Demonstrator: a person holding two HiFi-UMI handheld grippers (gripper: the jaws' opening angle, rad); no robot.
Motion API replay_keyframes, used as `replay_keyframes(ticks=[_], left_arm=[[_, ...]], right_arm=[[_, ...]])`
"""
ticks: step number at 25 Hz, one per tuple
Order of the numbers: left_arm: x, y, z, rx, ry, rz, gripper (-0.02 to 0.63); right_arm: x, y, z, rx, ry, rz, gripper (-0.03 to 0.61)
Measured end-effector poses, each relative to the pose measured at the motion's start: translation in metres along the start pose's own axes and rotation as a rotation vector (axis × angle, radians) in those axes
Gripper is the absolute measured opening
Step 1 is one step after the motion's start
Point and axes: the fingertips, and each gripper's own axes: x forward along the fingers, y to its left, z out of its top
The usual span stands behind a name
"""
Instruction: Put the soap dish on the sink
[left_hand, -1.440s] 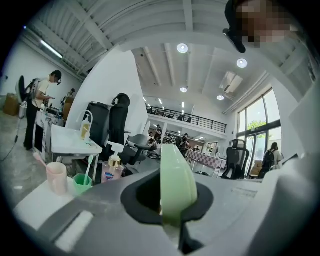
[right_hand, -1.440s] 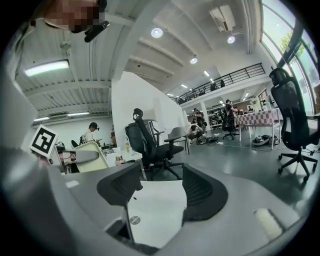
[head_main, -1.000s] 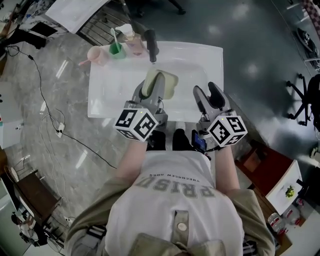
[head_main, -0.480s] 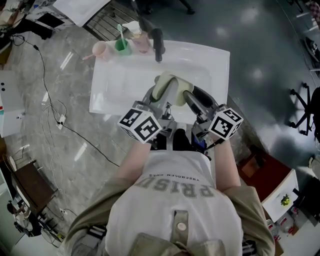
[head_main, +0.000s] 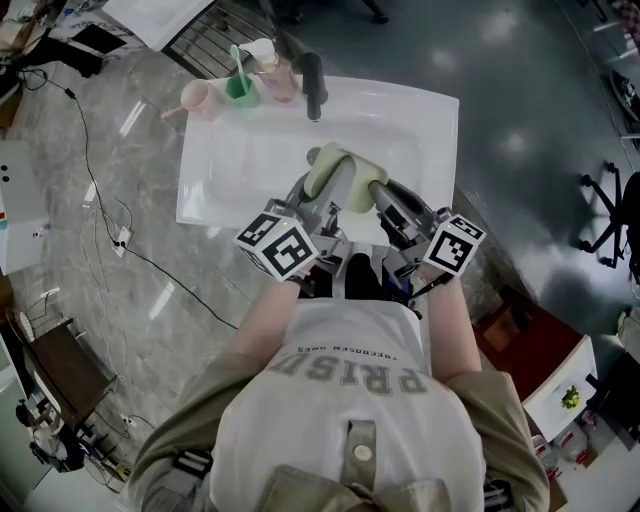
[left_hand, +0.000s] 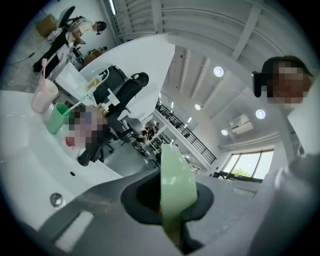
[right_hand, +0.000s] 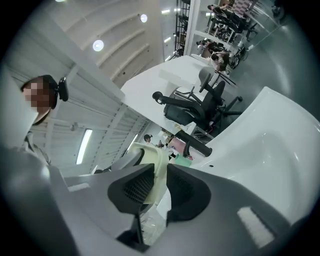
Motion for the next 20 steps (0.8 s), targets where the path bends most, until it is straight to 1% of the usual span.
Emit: replay_keyframes(ticks=[3,6,7,9,11,14,15,18,20], left_arm=[[0.000,0.001,-0.002,-0.023,0.008,-0.011,0.014],[0.000,0.003,-0.006,-0.027,0.020,0.004,0.015],[0.000,0.005,-0.008,-0.015,0.032,0.019,0.020],[0.000,0.007,-0.013,0.042,0.074,0.051,0.037],[0.000,0.006,-0.017,0.088,0.108,0.057,0.040],[0.001,0.006,-0.021,0.118,0.132,0.055,0.043],[0.001,0.005,-0.022,0.136,0.142,0.053,0.064],[0.001,0.003,-0.026,0.211,0.192,0.021,0.163],[0.001,-0.002,-0.032,0.298,0.254,-0.022,0.245]], right_arm=[[-0.002,-0.002,-0.001,0.042,-0.004,0.009,0.077],[-0.004,-0.005,-0.002,0.066,-0.011,-0.009,0.072],[-0.006,-0.007,-0.001,0.074,-0.019,-0.022,0.069],[-0.008,-0.010,0.003,0.088,-0.035,-0.040,0.063],[-0.009,-0.010,0.006,0.093,-0.032,-0.034,0.061],[-0.011,-0.012,0.005,0.117,-0.019,-0.044,0.061],[-0.012,-0.014,0.005,0.125,-0.018,-0.055,0.060],[-0.016,-0.022,0.006,0.149,-0.019,-0.087,0.060],[-0.019,-0.026,0.007,0.152,-0.012,-0.099,0.060]])
